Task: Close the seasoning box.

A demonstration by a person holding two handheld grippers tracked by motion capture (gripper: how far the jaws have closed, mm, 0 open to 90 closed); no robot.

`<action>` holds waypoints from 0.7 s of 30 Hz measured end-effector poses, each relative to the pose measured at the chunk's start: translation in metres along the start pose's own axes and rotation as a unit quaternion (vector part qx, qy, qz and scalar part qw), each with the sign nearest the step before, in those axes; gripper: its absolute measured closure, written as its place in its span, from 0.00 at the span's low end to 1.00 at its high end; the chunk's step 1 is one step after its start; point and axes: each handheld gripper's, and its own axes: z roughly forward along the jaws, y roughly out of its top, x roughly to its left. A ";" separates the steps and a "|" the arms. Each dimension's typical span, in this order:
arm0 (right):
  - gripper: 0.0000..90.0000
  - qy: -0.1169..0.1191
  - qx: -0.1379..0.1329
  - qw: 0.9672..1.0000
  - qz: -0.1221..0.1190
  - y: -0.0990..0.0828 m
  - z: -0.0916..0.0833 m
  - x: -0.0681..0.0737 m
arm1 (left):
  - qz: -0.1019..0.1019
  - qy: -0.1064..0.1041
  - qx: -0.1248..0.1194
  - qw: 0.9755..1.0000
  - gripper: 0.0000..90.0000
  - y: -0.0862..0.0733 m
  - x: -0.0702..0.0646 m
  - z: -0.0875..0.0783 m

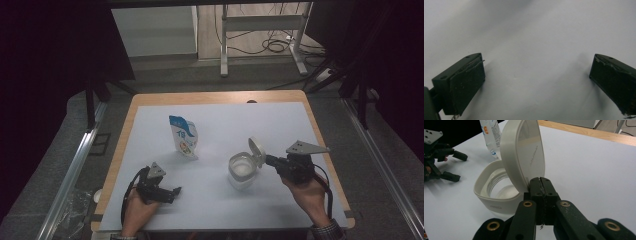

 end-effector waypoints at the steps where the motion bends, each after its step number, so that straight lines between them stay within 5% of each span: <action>1: 0.99 0.001 0.000 1.000 0.001 0.000 0.000 0.000 | 0.000 0.000 0.000 1.000 0.00 0.000 0.000 0.000; 21: 0.99 0.010 0.007 1.000 -0.001 -0.014 0.000 0.005 | 0.002 0.000 0.001 1.000 0.00 0.000 0.000 0.000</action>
